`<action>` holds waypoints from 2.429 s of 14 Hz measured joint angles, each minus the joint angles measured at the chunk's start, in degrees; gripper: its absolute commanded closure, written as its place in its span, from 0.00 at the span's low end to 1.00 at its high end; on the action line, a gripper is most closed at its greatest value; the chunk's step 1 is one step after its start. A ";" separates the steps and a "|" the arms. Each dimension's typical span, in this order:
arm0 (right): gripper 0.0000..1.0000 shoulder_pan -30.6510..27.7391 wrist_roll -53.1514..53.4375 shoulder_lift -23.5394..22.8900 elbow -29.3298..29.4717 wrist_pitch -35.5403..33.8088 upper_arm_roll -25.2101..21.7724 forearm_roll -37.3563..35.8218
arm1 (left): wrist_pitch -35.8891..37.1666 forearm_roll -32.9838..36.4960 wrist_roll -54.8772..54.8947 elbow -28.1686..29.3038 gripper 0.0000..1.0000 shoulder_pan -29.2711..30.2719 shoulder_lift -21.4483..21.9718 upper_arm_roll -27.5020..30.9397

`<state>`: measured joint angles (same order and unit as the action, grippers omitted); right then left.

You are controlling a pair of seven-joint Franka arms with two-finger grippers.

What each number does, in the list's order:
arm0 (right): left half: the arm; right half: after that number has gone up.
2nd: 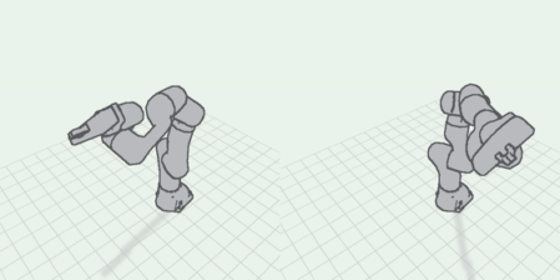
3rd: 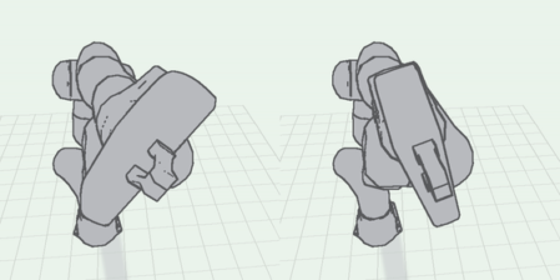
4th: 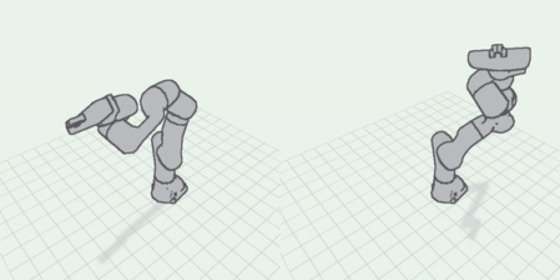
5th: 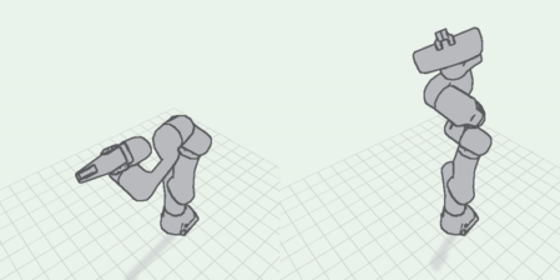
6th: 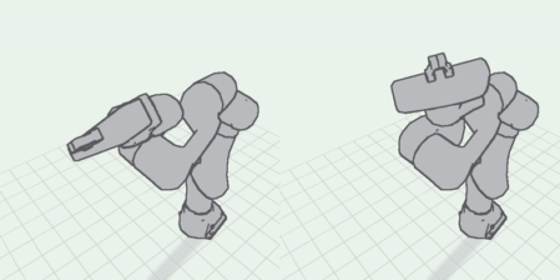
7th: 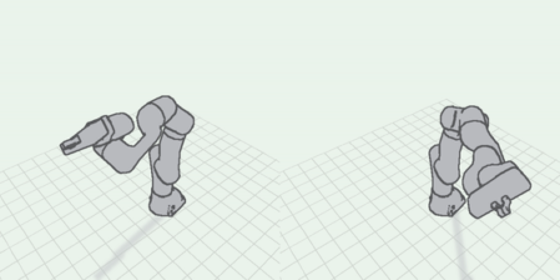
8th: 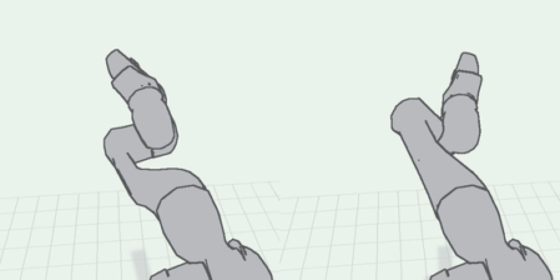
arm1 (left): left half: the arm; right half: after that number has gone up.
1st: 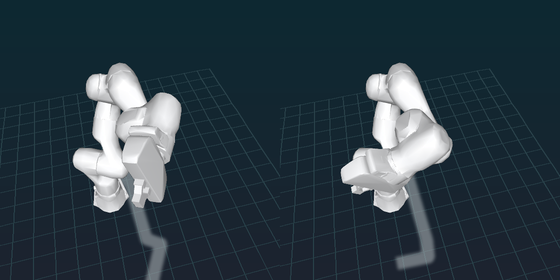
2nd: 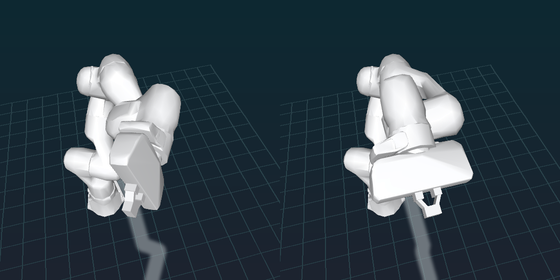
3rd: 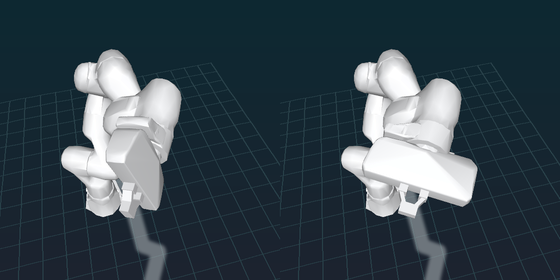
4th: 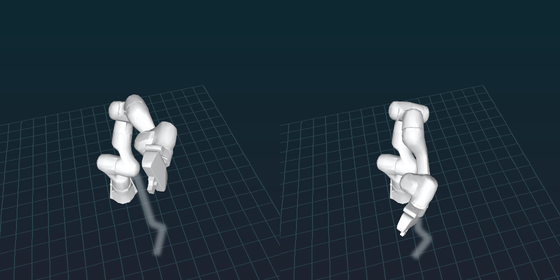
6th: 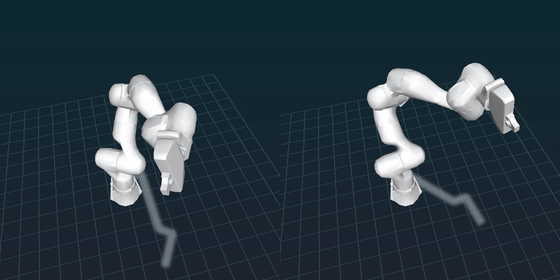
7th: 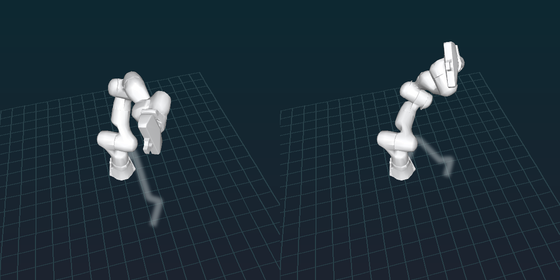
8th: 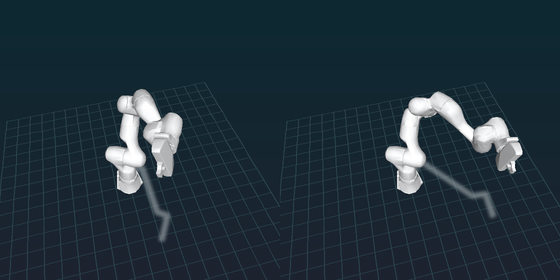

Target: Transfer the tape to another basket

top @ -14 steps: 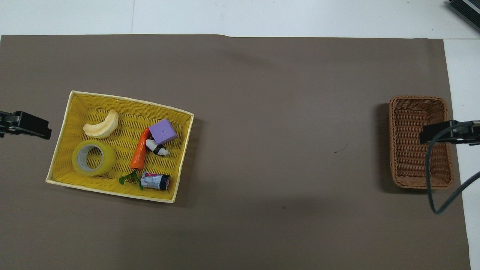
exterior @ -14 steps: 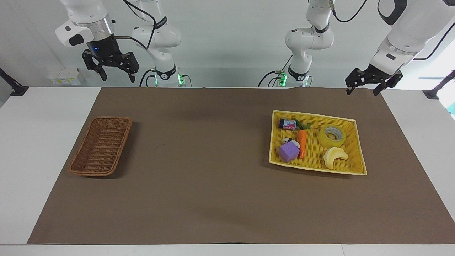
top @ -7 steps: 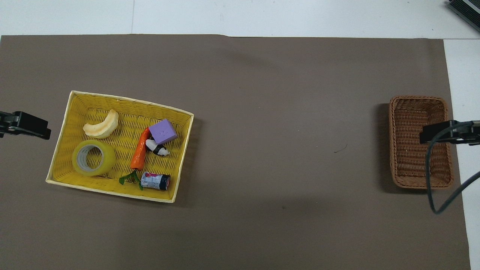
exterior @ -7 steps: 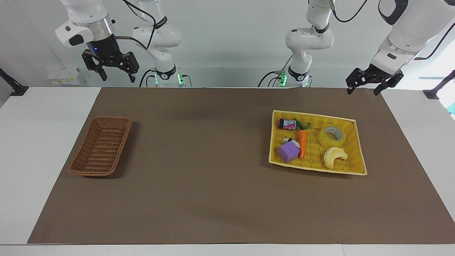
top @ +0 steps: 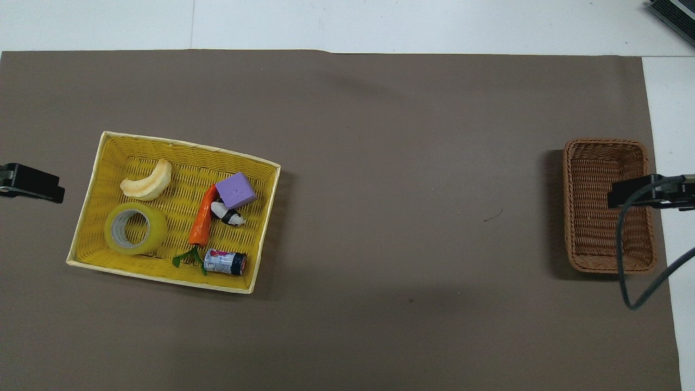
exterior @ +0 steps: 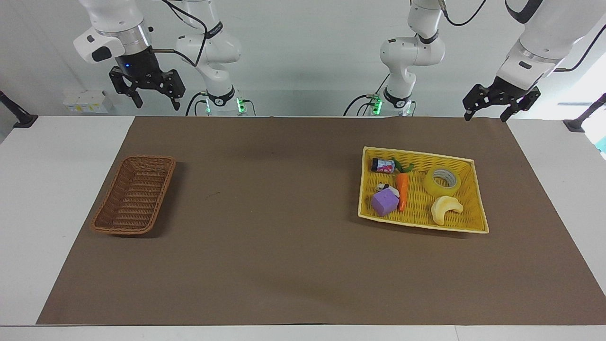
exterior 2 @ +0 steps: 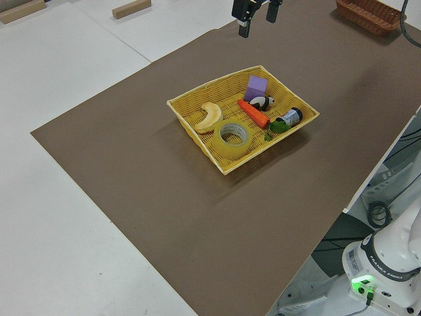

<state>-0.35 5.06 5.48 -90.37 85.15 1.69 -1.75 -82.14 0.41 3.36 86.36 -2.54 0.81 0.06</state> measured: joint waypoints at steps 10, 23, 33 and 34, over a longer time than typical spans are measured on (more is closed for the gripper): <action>0.00 -0.01 0.00 0.00 -0.03 0.00 0.00 0.00 | -3.09 -0.40 2.94 2.50 0.00 0.09 0.85 0.16; 0.00 -0.01 0.00 0.00 -0.10 0.00 0.00 0.00 | -4.80 -0.46 4.53 6.12 0.00 0.09 2.76 0.24; 0.00 -0.01 0.00 0.00 -0.22 0.00 0.00 0.00 | -6.76 -0.46 7.01 9.59 0.00 1.04 3.26 0.69; 0.00 -0.01 0.00 0.00 -0.23 0.00 0.00 0.00 | -8.17 -0.46 7.88 11.02 0.00 1.61 3.34 0.70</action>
<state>-0.36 5.06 5.48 -90.60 85.15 1.68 -1.75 -90.32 -0.06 11.24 97.38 -0.94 4.15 0.76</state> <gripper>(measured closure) 0.000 0.000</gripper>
